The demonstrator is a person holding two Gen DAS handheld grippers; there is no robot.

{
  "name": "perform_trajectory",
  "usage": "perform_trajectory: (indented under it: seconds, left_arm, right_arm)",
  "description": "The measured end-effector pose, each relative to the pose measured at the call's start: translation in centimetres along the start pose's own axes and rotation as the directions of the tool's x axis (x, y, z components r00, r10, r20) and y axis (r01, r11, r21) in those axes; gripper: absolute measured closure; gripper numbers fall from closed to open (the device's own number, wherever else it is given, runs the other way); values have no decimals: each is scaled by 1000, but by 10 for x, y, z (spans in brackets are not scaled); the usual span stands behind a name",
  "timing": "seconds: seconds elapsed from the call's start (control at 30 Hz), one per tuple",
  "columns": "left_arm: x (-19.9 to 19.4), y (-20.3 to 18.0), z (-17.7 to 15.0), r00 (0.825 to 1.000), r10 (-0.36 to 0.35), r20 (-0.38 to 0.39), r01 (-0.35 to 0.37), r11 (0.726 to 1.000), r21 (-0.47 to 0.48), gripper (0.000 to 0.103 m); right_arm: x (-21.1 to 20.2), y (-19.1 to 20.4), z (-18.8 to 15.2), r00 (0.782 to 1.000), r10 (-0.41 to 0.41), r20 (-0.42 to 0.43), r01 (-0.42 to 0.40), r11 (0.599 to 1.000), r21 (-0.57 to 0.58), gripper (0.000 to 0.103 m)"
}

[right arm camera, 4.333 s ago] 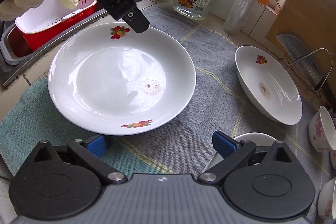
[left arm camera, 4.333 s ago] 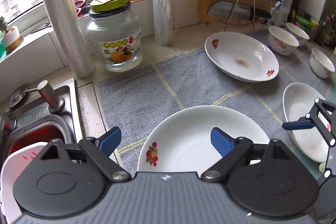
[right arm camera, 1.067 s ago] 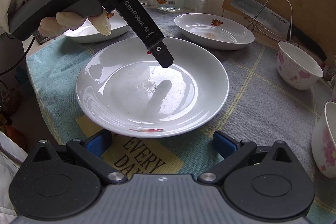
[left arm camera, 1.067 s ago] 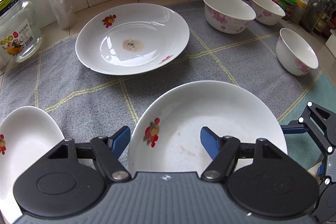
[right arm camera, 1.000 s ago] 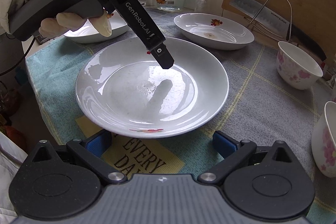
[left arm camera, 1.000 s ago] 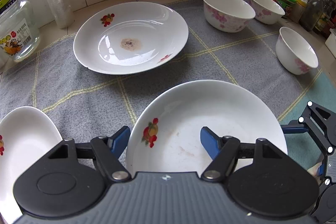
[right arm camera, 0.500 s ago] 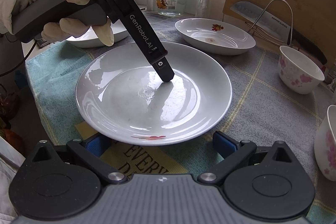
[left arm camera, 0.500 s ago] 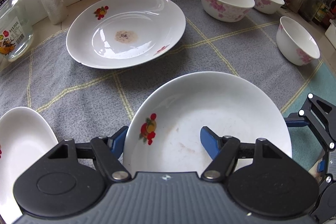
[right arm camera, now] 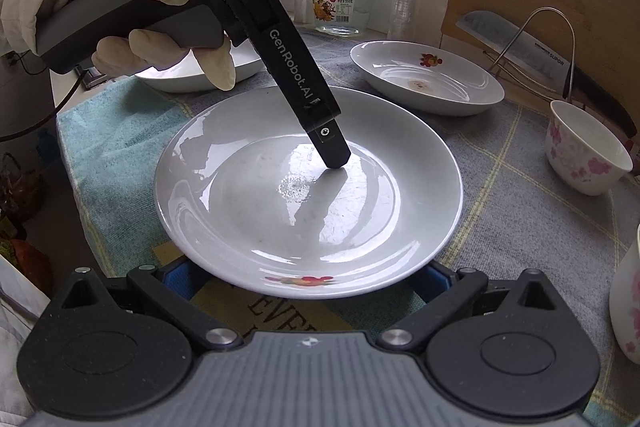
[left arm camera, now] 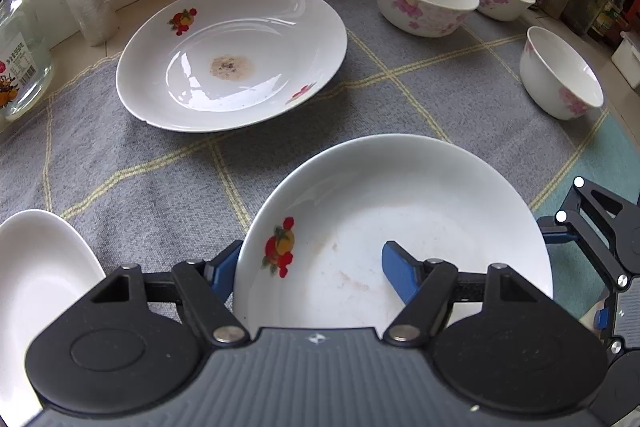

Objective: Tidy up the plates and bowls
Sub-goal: 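Move the held plate over the white plate beside the sink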

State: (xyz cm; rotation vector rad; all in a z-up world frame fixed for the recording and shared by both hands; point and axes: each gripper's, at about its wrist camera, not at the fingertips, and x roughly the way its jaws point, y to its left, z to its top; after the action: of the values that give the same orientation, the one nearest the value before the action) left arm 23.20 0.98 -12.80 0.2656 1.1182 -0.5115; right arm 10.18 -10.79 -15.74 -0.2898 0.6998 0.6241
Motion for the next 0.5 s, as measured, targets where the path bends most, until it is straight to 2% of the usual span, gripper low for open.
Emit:
perform_trajectory:
  seconds: [0.5]
  left_arm:
    - [-4,-2,1,1000,-13,13,13,1000,17,30]
  right_arm:
    - [0,-2,3,1000,-1,-31,2,999,32,0]
